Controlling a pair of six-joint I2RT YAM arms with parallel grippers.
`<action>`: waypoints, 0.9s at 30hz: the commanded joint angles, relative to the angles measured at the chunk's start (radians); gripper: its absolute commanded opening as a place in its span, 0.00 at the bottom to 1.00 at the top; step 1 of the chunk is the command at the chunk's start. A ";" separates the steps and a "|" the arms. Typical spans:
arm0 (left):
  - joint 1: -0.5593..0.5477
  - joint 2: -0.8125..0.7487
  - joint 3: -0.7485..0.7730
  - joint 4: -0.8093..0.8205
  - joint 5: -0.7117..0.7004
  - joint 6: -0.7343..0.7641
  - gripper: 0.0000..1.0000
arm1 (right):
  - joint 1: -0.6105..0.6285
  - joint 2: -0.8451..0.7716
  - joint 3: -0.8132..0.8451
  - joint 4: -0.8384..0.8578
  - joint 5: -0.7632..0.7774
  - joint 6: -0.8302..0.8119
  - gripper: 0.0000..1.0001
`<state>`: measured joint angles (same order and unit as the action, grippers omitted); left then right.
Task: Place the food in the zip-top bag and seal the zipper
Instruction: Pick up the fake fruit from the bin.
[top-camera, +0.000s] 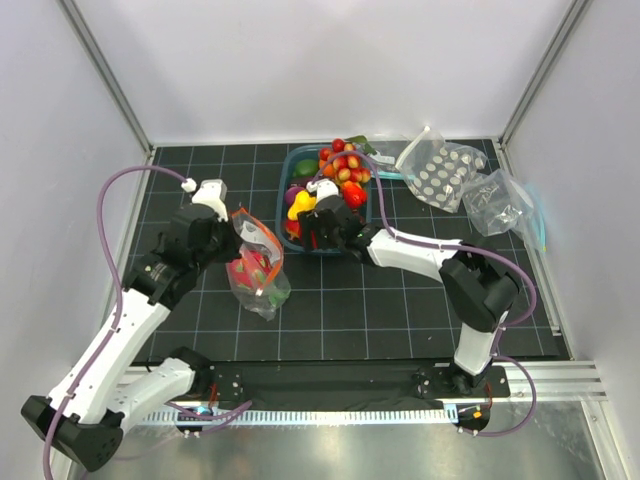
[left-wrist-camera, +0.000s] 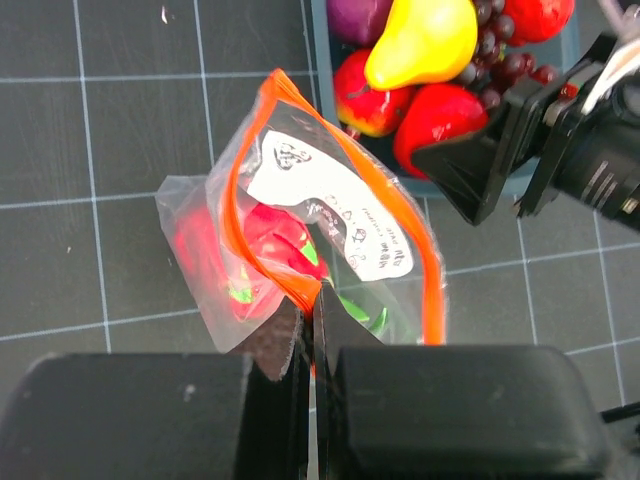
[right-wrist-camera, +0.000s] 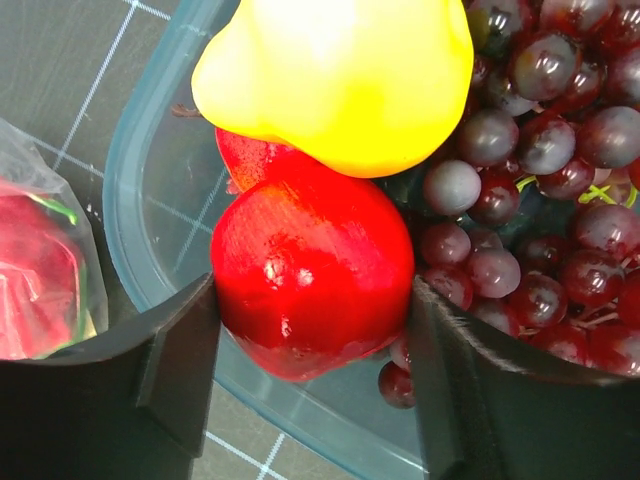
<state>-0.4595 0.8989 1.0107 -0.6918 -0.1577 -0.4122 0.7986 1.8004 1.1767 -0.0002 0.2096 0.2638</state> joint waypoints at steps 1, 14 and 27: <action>0.004 0.011 0.072 0.022 -0.039 -0.023 0.00 | 0.004 -0.010 0.037 0.037 -0.002 -0.017 0.60; 0.004 -0.015 -0.011 0.028 0.041 0.016 0.00 | 0.008 -0.289 -0.176 0.155 -0.024 0.017 0.51; 0.004 -0.021 -0.021 0.038 0.127 0.024 0.00 | 0.077 -0.426 -0.282 0.308 -0.163 0.049 0.51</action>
<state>-0.4595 0.8890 0.9905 -0.6868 -0.0666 -0.4068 0.8379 1.4311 0.8955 0.1940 0.1047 0.3019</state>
